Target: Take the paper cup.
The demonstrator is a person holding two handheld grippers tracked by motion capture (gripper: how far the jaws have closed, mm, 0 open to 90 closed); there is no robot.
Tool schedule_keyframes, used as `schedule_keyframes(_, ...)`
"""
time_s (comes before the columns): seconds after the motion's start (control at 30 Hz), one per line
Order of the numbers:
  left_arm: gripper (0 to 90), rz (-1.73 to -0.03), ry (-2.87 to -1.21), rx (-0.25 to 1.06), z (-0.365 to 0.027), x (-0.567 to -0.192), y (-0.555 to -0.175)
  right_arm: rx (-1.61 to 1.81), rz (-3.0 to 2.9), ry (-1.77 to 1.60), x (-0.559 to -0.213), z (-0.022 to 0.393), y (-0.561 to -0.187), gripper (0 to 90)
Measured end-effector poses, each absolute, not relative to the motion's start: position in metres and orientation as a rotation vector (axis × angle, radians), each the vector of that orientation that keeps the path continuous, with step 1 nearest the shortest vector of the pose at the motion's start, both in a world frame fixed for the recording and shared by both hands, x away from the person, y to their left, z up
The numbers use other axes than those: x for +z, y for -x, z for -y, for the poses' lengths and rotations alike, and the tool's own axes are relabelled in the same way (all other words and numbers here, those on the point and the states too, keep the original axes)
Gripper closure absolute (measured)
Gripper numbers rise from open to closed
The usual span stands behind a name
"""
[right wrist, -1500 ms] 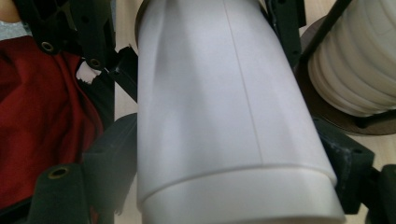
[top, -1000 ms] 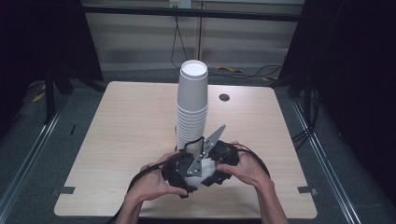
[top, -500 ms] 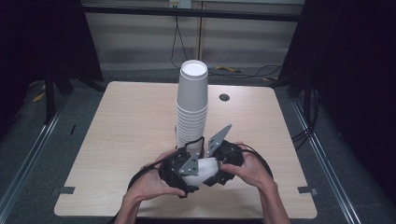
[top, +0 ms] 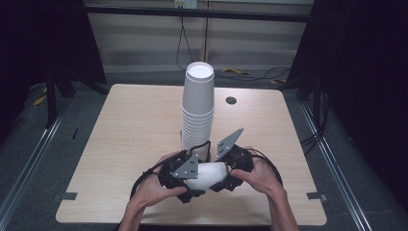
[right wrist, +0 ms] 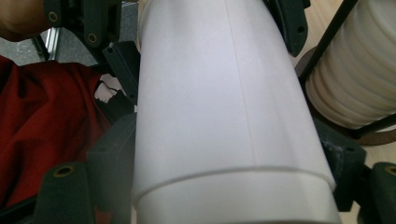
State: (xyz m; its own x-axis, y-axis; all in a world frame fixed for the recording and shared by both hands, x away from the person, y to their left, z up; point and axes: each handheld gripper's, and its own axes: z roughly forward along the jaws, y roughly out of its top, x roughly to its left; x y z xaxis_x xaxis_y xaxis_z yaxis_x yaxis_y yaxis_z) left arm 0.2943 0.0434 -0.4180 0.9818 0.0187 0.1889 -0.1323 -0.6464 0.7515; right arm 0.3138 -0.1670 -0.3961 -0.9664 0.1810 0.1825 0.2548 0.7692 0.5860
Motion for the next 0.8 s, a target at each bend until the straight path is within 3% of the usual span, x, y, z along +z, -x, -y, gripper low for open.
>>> schedule_keyframes(0.43,13.7,0.045,-2.076,0.151,-0.056,-0.412,-0.296,-1.076,2.819,0.366,-0.395,0.174,-0.307,22.0)
schedule_keyframes(0.8,15.6,-0.025,-1.949,0.173,-0.072,-0.404,-0.294,-1.145,2.786,0.437,-0.405,0.183,-0.303,21.9)
